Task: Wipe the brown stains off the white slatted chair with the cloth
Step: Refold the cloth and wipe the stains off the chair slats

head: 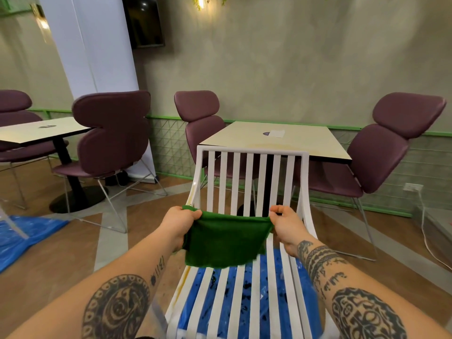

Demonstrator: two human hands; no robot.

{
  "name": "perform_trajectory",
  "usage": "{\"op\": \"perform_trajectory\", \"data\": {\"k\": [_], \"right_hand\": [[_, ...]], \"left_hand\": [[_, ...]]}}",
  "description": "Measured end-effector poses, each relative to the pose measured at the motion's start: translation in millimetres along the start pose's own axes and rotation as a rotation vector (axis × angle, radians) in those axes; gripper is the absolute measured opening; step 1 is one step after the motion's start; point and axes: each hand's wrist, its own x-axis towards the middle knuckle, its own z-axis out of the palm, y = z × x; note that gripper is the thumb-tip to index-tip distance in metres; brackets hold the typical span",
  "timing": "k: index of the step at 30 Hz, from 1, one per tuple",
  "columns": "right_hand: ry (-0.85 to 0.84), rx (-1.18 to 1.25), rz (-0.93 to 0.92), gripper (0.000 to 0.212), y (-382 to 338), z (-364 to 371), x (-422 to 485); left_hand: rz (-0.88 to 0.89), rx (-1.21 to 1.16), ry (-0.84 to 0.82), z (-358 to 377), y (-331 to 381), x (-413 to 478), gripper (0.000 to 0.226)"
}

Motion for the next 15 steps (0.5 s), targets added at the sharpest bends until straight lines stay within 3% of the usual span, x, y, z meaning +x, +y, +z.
{"op": "perform_trajectory", "data": {"k": [2,6,11,15], "right_hand": [[0.045,-0.04,-0.094,0.015,-7,3,0],[0.137,0.033,-0.152,0.02,-21,0,3],[0.099,-0.065,-0.251,0.023,-31,-18,4],[-0.05,-0.291,-0.333,0.027,-28,-35,4]], "left_hand": [[0.016,0.03,0.032,2,-1,0,0.035],[0.079,0.034,-0.019,4,2,-3,0.08],[0.176,0.186,-0.109,3,12,-8,0.049],[0.326,0.597,-0.005,-7,16,-3,0.043]]}}
